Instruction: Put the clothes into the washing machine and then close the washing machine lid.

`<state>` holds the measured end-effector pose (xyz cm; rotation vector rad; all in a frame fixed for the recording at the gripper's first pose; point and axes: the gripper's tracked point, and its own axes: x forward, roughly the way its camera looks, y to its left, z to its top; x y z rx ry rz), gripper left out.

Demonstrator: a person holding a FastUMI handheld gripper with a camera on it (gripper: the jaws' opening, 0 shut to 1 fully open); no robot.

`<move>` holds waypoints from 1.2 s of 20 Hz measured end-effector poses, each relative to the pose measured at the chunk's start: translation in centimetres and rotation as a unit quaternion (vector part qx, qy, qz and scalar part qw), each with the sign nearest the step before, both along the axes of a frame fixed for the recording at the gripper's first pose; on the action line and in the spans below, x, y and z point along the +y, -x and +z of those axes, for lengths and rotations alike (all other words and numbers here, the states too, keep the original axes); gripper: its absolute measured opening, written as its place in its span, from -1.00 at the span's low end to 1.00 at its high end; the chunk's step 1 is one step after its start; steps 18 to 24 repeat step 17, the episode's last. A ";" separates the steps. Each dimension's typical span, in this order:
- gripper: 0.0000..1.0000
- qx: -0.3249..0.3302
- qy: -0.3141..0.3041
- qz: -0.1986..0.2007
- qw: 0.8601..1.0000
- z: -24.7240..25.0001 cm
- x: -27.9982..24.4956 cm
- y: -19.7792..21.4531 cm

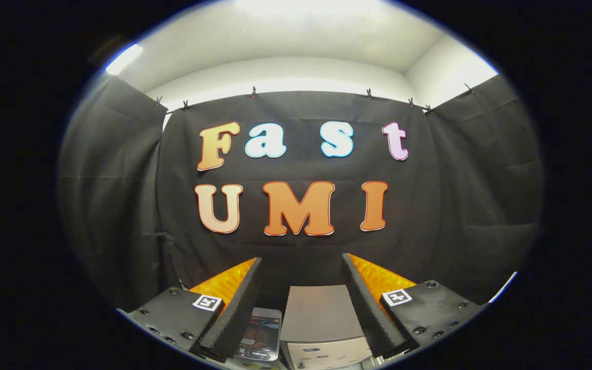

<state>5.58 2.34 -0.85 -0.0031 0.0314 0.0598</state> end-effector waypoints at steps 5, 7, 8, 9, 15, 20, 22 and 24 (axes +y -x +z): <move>0.96 -0.004 -0.003 0.001 1.000 1.2 -1.5 1.5; 0.96 -0.006 -0.001 0.001 1.000 1.2 -1.8 1.9; 0.96 -0.006 -0.002 0.000 1.000 1.3 -1.9 2.0; 0.96 -0.006 -0.002 -0.002 1.000 1.4 -2.1 2.0; 0.96 -0.011 -0.002 -0.015 1.000 1.6 -3.0 2.0; 0.96 -0.007 -0.001 -0.017 1.000 1.2 -3.0 1.9; 0.96 -0.007 -0.001 -0.017 1.000 1.2 -3.0 1.9; 0.96 -0.007 -0.001 -0.017 1.000 1.2 -3.0 1.9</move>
